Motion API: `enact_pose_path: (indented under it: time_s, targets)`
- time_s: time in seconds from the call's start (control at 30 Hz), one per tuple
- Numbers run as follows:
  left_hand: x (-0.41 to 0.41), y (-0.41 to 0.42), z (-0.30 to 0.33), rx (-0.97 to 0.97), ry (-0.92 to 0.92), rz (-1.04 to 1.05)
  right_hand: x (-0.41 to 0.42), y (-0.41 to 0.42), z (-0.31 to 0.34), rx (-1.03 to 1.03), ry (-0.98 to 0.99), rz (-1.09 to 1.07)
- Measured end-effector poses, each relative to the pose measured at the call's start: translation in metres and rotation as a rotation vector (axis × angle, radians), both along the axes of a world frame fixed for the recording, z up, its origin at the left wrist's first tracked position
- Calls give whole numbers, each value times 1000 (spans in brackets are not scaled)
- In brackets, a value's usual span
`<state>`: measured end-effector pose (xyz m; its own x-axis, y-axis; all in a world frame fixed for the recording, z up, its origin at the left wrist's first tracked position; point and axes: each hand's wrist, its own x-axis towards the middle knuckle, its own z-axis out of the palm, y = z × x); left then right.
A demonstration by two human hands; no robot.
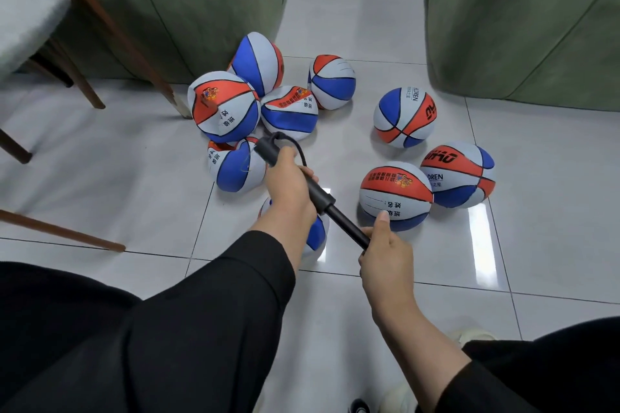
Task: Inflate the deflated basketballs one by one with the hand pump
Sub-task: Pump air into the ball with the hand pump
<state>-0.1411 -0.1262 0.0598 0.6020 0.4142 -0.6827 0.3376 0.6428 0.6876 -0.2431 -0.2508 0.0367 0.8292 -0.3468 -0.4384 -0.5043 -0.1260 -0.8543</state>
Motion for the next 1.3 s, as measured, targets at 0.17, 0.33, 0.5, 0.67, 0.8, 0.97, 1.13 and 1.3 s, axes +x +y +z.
enact_pose_path:
  time_s: [0.17,0.33,0.5,0.67,0.8,0.97,1.13,1.3]
  targets:
    - [-17,-24,3,9,-10,-23,6,10,3,-25,-24,31]
    - [-29,-30,-5,-7,20,14,13,18,9,-48,-18,76]
    - [-22,-13,-6,-44,29,-6,14,26,14,-60,-31,146]
    - [-1,14,-2,-48,14,7,1,11,11,-15,-20,102]
    - [7,38,-9,-44,46,52,-10,-2,10,-36,-14,123]
    - [1,23,-11,-46,39,38,-11,-3,8,-67,6,82]
    - [-11,-11,-5,-52,-7,-17,-6,3,5,-73,0,15]
    - [-29,-32,-7,-63,13,3,5,13,12,-79,-33,14]
